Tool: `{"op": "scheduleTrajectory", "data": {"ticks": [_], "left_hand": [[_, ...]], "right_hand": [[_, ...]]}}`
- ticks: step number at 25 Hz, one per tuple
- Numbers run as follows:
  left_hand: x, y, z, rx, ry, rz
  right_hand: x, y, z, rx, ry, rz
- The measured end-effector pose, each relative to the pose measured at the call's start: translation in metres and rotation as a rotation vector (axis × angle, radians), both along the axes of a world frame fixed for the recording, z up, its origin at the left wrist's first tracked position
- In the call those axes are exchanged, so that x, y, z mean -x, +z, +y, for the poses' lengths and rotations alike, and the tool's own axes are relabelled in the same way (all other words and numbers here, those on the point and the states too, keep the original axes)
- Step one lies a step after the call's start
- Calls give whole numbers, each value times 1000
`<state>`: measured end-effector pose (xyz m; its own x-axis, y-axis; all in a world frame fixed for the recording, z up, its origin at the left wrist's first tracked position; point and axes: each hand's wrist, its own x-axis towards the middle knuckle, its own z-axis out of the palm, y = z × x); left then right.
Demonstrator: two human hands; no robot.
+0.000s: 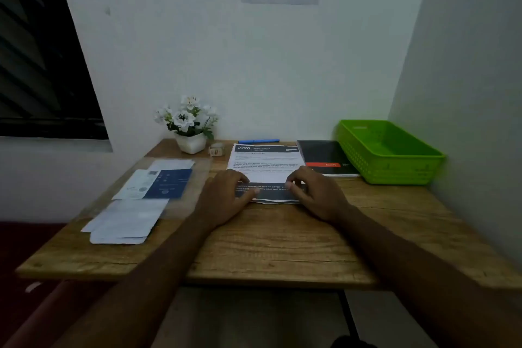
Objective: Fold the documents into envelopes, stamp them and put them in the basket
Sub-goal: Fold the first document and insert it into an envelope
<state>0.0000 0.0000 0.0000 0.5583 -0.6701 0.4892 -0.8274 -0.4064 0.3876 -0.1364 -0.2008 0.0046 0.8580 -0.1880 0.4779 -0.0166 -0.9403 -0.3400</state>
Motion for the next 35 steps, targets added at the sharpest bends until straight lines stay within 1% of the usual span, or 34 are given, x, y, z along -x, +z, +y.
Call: {"op": "scheduleTrajectory", "data": {"ticks": [1,3,4,7,10,15,19,23,27,31,35], "left_hand": [[-1,0,0,13,-33,28],[-3,0,1,23,-98,78],[-5,-1,3,25,-115,104],[-4,-3,0,42,-141,102],[-8,-3,-2,44,-148,143],[-15,-7,-3,47,-207,144],[-15,-5,-1,30,-232,195],[-14,-5,1,24,-256,158],[-15,-5,-1,42,-223,114],[-12,-2,-1,81,-188,134],[-13,1,-1,85,-259,104]], "right_hand": [[0,-2,-1,-2,16,-37],[-3,-4,-5,20,31,-53],[-3,-5,-5,40,51,-31],[-6,-7,-8,88,85,18],[-8,-7,-10,118,80,23],[-8,-7,-11,94,86,13],[-7,-4,-7,59,73,-5],[-5,-2,-3,50,36,-11],[-2,-1,0,73,43,-16],[-6,-5,-4,137,36,2],[-5,-10,-12,191,89,-47]]}}
